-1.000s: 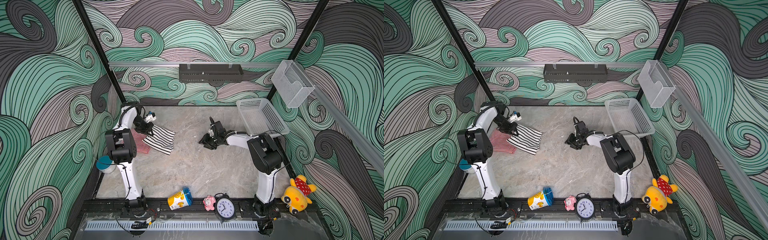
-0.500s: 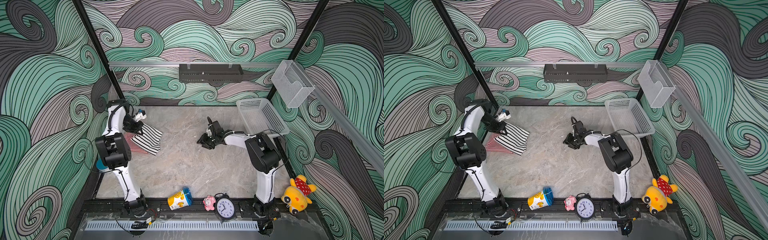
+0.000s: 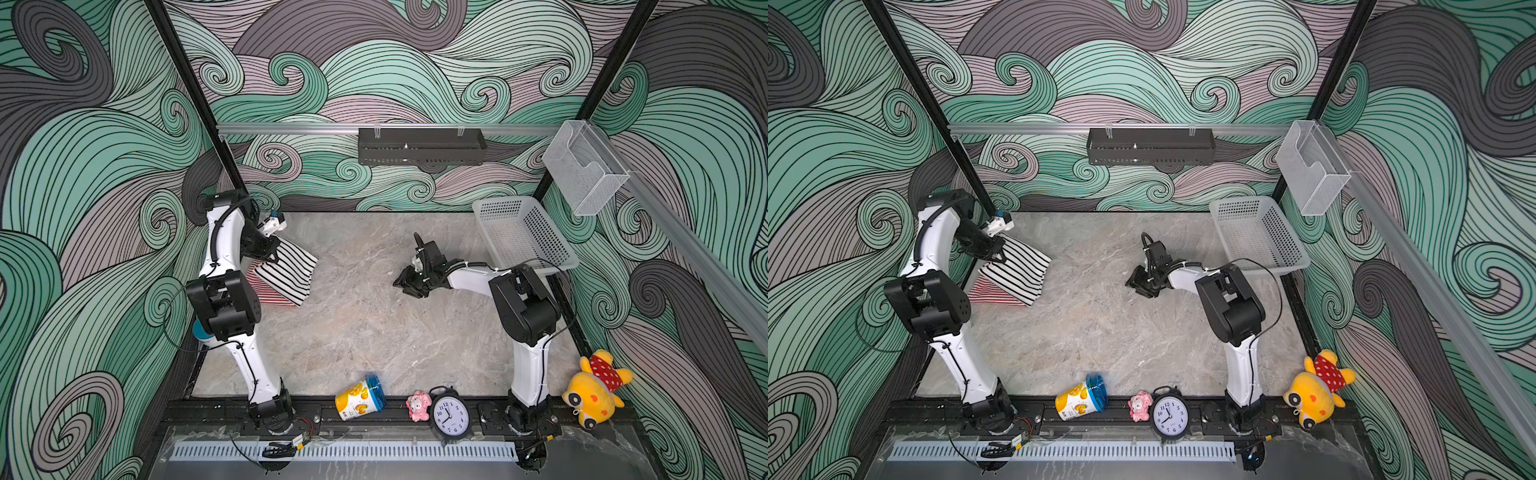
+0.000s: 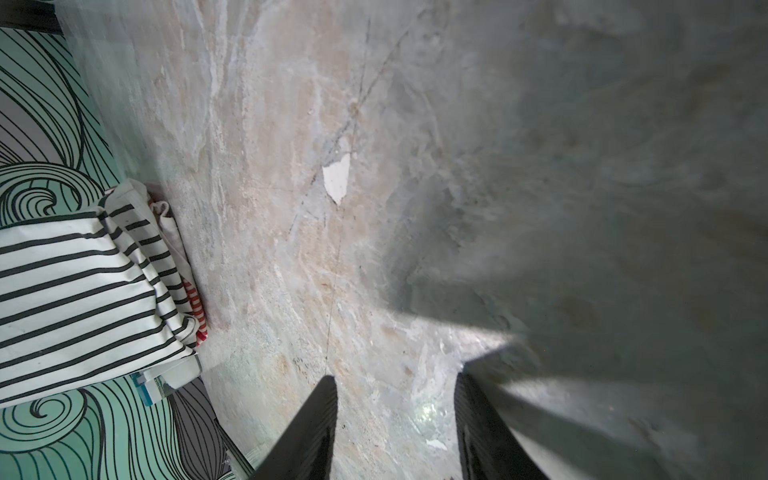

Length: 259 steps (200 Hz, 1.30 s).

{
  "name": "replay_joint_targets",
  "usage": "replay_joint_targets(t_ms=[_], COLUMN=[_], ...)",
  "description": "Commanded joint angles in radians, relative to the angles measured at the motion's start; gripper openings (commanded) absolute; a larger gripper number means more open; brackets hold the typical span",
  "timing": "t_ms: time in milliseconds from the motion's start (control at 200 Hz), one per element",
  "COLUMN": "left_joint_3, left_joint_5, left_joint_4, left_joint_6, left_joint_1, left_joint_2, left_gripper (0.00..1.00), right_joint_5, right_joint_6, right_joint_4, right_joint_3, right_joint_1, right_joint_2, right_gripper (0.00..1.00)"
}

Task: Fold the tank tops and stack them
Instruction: 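Carry the striped top toward the red top with the left gripper while the right releases, then lower the striped top onto the red top with the left gripper and release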

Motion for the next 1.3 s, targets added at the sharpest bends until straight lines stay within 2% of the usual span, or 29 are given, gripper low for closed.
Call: replay_joint_targets(t_ms=[0, 626, 1291], left_joint_3=[0.042, 0.05, 0.005], left_joint_5=[-0.011, -0.034, -0.208], left_joint_4=[-0.063, 0.0, 0.236], left_joint_6=[0.028, 0.055, 0.036], left_joint_1=[0.018, 0.08, 0.107], left_joint_2=[-0.039, 0.01, 0.154], left_gripper=[0.0, 0.0, 0.0], right_joint_5=[0.009, 0.022, 0.029], right_joint_6=[0.019, 0.019, 0.009], right_joint_4=[-0.007, -0.028, -0.04], right_joint_3=[0.005, 0.01, -0.013], right_joint_1=[0.006, 0.012, 0.013], right_joint_2=[0.016, 0.007, -0.011], right_gripper=[0.48, 0.47, 0.46])
